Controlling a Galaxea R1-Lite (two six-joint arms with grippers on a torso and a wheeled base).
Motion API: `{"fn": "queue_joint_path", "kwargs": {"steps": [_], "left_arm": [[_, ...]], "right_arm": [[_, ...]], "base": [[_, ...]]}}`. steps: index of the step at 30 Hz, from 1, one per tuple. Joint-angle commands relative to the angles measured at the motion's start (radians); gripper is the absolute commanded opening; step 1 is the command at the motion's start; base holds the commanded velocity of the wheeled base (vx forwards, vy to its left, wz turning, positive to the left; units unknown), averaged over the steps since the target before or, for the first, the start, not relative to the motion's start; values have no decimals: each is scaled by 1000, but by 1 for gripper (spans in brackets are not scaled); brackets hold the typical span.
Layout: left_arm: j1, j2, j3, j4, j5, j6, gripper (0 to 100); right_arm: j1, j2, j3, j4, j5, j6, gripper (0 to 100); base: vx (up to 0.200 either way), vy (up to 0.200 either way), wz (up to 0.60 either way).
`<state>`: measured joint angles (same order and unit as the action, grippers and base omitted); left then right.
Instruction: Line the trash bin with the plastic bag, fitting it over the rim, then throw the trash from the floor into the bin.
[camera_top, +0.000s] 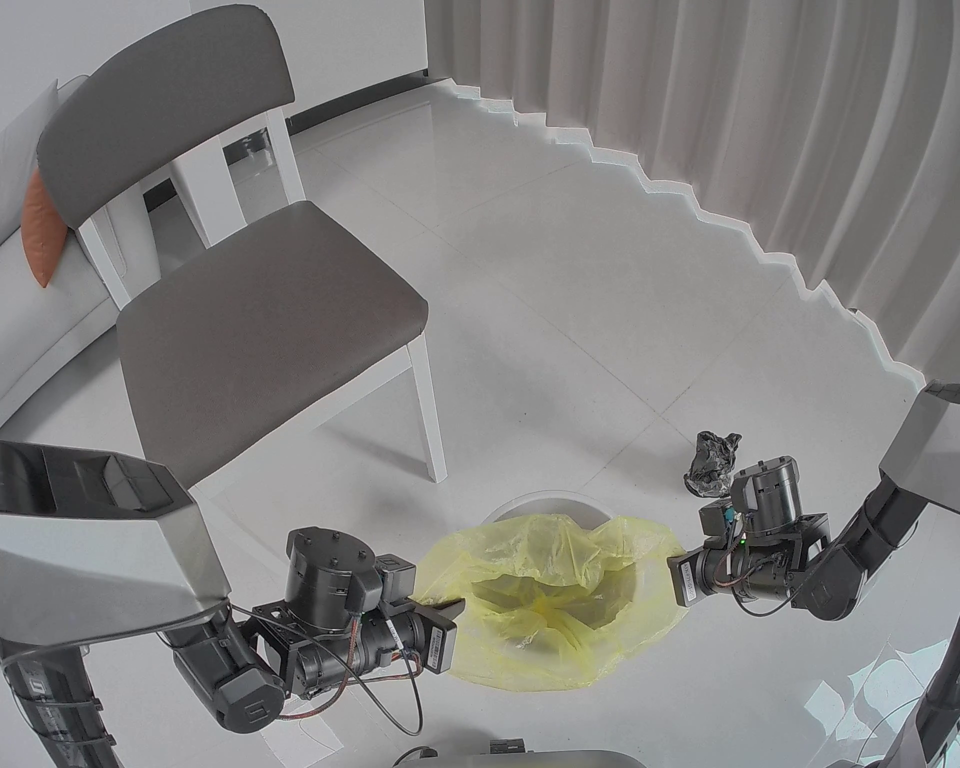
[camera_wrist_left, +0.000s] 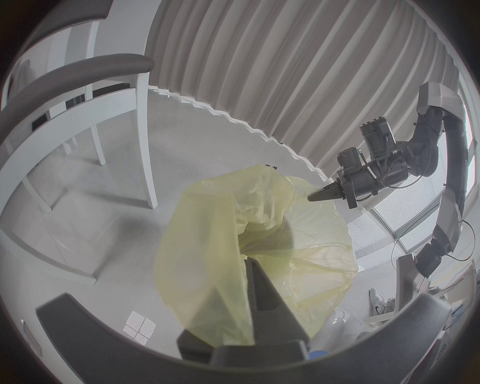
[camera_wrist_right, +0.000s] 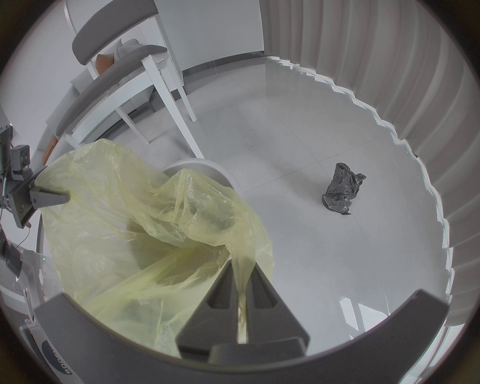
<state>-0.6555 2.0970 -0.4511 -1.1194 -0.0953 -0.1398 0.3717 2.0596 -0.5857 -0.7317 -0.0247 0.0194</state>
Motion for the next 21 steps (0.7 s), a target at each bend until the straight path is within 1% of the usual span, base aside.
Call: {"fn": "queue_joint_path", "kwargs": {"steps": [1, 6, 10, 13, 16, 21], "left_arm": [[-3, 43, 6, -19, -1, -3, 0], [-6, 92, 3, -117, 0, -3, 0], [1, 101, 34, -134, -4, -7, 0], [5, 140, 28, -142, -4, -7, 0], [16, 187, 11, -188, -11, -3, 0], [28, 236, -60, -191, -15, 0, 0]], "right_arm": [[-4, 24, 0, -2, -1, 1, 0], [-25, 28, -5, -11, -1, -2, 0], [-28, 13, 1, -48, 0, -15, 0], [-30, 24, 0, -49, -1, -22, 0], [-39, 79, -22, -55, 0, -30, 0], [-40, 126, -77, -69, 0, -30, 0]], "base": [[0, 0, 0], [0, 0, 0], [0, 0, 0], [0, 0, 0], [0, 0, 0], [0, 0, 0]]}}
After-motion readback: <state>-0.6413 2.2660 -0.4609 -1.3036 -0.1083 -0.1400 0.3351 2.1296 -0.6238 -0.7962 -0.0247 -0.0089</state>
